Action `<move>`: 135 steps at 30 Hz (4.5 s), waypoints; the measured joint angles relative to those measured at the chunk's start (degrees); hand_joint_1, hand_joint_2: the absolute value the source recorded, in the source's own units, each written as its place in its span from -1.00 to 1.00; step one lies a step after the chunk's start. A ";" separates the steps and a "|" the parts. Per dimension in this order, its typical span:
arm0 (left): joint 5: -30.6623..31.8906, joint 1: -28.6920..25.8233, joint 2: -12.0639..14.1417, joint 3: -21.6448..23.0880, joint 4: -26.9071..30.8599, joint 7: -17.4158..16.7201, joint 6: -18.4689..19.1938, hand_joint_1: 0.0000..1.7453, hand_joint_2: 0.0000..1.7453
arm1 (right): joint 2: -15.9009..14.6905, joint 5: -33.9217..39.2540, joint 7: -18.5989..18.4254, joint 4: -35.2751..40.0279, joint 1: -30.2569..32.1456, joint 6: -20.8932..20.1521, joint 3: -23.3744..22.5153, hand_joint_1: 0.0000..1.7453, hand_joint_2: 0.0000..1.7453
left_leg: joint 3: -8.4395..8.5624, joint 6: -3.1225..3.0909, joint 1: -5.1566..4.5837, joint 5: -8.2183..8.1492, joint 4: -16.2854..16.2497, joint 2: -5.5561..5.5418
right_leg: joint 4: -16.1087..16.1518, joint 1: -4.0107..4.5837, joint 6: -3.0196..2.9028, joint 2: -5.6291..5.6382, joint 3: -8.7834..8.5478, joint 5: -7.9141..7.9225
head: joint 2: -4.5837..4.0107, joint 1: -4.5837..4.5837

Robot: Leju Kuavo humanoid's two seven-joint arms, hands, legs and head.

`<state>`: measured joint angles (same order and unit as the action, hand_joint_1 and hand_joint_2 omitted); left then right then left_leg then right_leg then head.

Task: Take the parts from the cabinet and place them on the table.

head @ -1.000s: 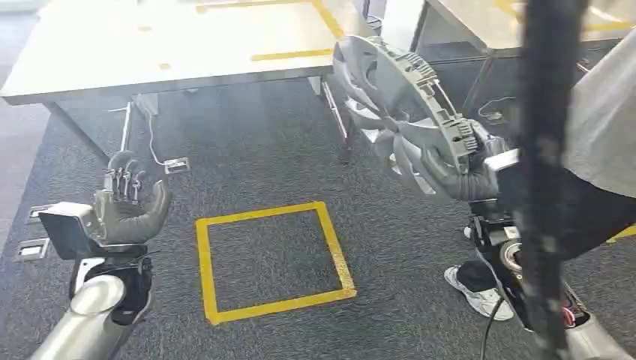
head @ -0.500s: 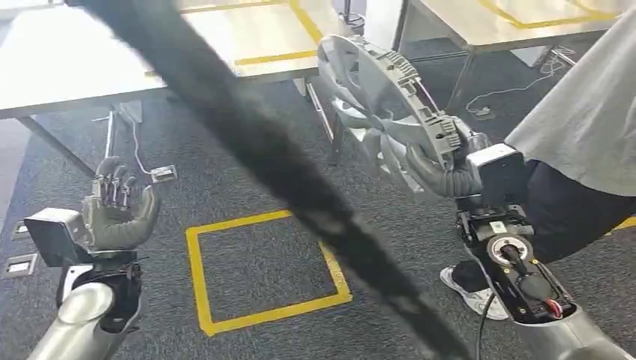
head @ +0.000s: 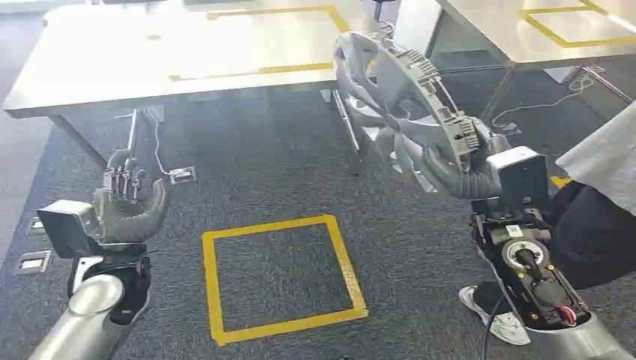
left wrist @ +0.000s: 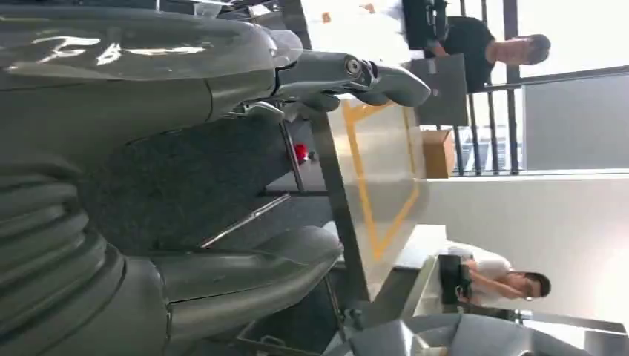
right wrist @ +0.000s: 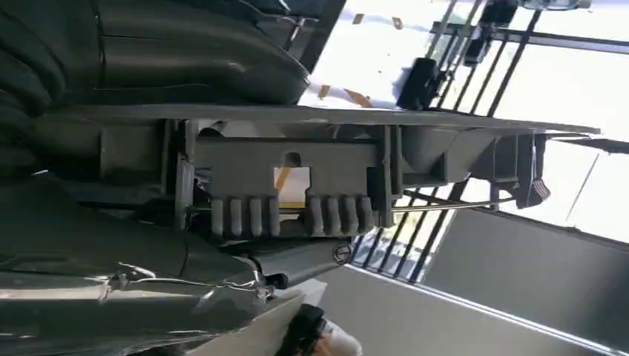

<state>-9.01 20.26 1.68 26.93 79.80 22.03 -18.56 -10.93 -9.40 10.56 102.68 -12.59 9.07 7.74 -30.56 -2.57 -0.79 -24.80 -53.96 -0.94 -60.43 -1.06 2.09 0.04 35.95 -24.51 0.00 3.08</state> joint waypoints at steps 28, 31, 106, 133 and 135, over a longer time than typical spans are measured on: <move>-0.42 -0.06 -0.04 0.07 -0.53 1.44 0.00 -1.00 1.00 | 0.20 0.41 1.40 -1.14 -0.25 0.15 -0.22 1.00 1.00 | -1.40 0.44 0.72 1.99 0.86 0.03 | -10.84 0.00 0.23 0.22 2.27 -15.46 | 0.00 -0.39; -0.42 -0.07 -0.13 0.07 -0.68 1.70 0.00 -1.00 1.00 | 0.17 0.44 1.70 -1.53 -0.26 0.17 -0.20 1.00 1.00 | 2.62 0.60 0.52 -1.14 0.91 -0.10 | 0.02 0.02 -0.46 0.22 2.16 -4.09 | 0.00 0.48; -2.06 6.82 -3.65 0.83 -10.05 7.47 5.99 -1.00 1.00 | 5.59 -1.64 18.88 -53.07 -35.80 -0.35 11.76 1.00 1.00 | -4.65 1.74 0.68 2.49 -0.13 0.11 | 6.79 0.48 -0.73 0.31 -1.79 2.45 | 0.00 -0.68; -2.49 7.70 -4.26 1.01 -12.72 8.50 6.51 -1.00 1.00 | 10.95 -3.98 18.88 -72.74 -46.30 0.22 14.34 1.00 1.00 | -1.75 0.47 1.32 3.30 3.16 0.49 | -2.42 0.28 -0.04 0.39 2.41 -2.13 | 0.00 -0.13; -2.51 7.64 -4.31 1.05 -12.83 8.39 6.64 -1.00 1.00 | 11.13 -4.52 18.49 -73.48 -46.28 0.22 14.64 1.00 1.00 | -1.27 0.64 1.37 2.80 3.05 0.61 | -11.04 -0.21 0.59 0.34 7.11 -4.27 | 0.00 -0.24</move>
<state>-11.52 27.90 -2.62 27.98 66.97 30.42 -11.91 0.20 -13.92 29.05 29.20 -58.87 9.29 22.38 -31.83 -1.93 0.59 -22.00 -50.91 -0.33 -71.47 -1.28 2.68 0.38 43.06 -28.78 0.00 2.84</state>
